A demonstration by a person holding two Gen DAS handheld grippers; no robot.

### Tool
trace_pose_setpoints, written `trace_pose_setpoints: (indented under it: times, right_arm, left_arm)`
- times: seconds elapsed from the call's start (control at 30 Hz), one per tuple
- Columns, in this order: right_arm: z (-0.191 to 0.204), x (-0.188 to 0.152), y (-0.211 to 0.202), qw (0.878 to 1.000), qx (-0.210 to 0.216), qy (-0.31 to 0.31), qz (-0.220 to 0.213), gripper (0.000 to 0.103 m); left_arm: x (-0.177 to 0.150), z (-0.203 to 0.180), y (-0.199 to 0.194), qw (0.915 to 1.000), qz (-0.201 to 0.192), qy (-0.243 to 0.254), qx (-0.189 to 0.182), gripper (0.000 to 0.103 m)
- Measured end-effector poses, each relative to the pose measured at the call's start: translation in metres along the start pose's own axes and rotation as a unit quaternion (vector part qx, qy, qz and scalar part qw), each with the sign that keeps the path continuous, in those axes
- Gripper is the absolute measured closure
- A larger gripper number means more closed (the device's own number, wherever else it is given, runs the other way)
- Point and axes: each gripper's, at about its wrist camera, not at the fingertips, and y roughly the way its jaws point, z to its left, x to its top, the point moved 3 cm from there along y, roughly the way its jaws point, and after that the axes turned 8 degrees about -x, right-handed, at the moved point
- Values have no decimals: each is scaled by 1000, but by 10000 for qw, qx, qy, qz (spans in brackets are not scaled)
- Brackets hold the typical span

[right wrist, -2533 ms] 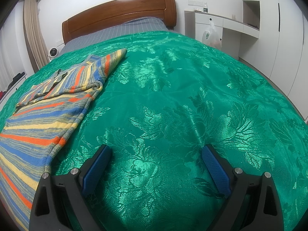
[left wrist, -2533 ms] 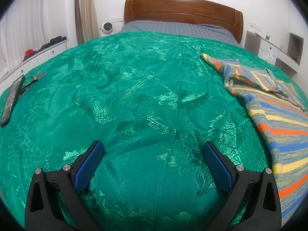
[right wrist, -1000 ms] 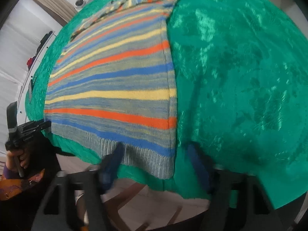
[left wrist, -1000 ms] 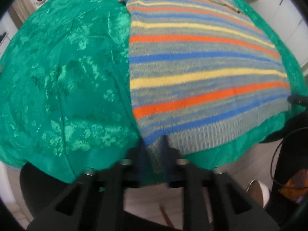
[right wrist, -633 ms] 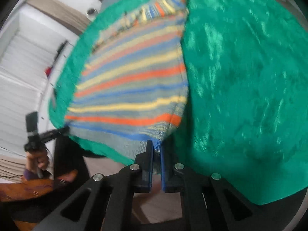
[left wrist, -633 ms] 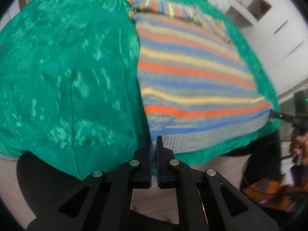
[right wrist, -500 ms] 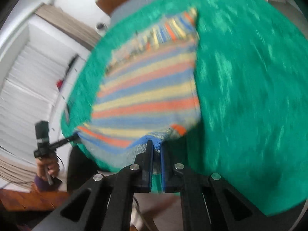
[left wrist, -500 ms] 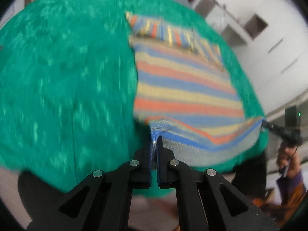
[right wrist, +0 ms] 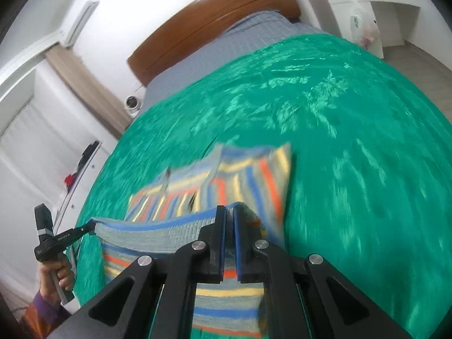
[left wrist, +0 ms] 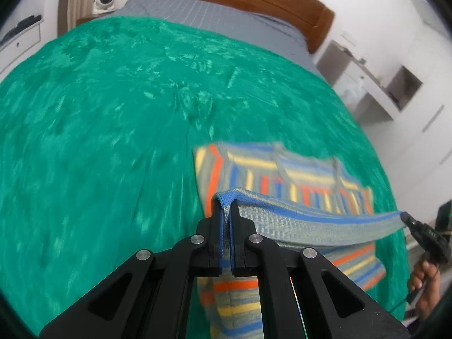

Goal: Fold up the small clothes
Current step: 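Grasp the sweater hem with the left gripper while the right gripper grasps the hem too, then lift the hem with both grippers and fold it toward the collar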

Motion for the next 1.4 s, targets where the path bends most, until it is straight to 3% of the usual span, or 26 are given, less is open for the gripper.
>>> trace_pose_setpoints:
  times: [0.23,0.37,0.43,0.47,0.5,0.6,0.67,0.77,0.8,1.0,1.13,1.17,1.2,1.23,1.27,1.33,1.4]
  right_arm:
    - [-37,42,68,9984,-459,318,110,103]
    - [-42,52,79,9981,-490,242,276,97]
    - [-32,54,76,9980,-433,-140,438,72]
    - [-25,54,74,9968,-429,-422,525,45]
    - [-17,54,73,9948,-465,-716,552,37]
    - [6,51,81,9833,-666,-1564,656,38]
    - [17,49,94,9763,-685,-1883,817,44]
    - [23,41,115,9635,-1026,-2229,1072,99]
    - [24,42,115,9621,-1110,-2299,959,99]
    - [32,76,80,9688,-1282,-2116,-128,99]
    - [24,86,113,9680,-1561,-1955,191,99]
    - [22,83,122,9663,-1661,-1930,374,94]
    - [20,80,127,9644,-1778,-1896,485,81]
    - [17,77,127,9643,-1831,-1842,509,71]
    - [15,74,123,9676,-1738,-1781,420,52]
    - [12,68,110,9724,-1595,-1692,213,47]
    - [7,63,97,9764,-1458,-1585,157,47]
  left_arm:
    - [27,9,72,9988,187,4,442,102]
    - [24,12,85,9991,349,17,223,98]
    - [22,15,81,9995,323,8,-62,98]
    - [21,16,80,9994,342,27,-103,98]
    - [22,15,80,9993,362,50,-113,98]
    - [23,14,78,9991,385,84,-130,98]
    - [25,12,75,9992,347,72,-157,98]
    - [28,10,74,9992,343,25,-199,99]
    - [28,11,73,9992,342,17,-213,99]
    - [41,6,71,9994,184,39,-286,99]
    - [45,19,88,9989,258,-384,-58,97]
    - [44,23,89,9984,284,-478,-37,92]
    - [43,27,88,9980,287,-561,-85,90]
    - [41,30,85,9975,277,-624,-191,81]
    - [40,33,82,9972,271,-640,-275,68]
    - [40,35,73,9974,198,-572,-388,51]
    - [42,34,68,9977,162,-457,-470,46]
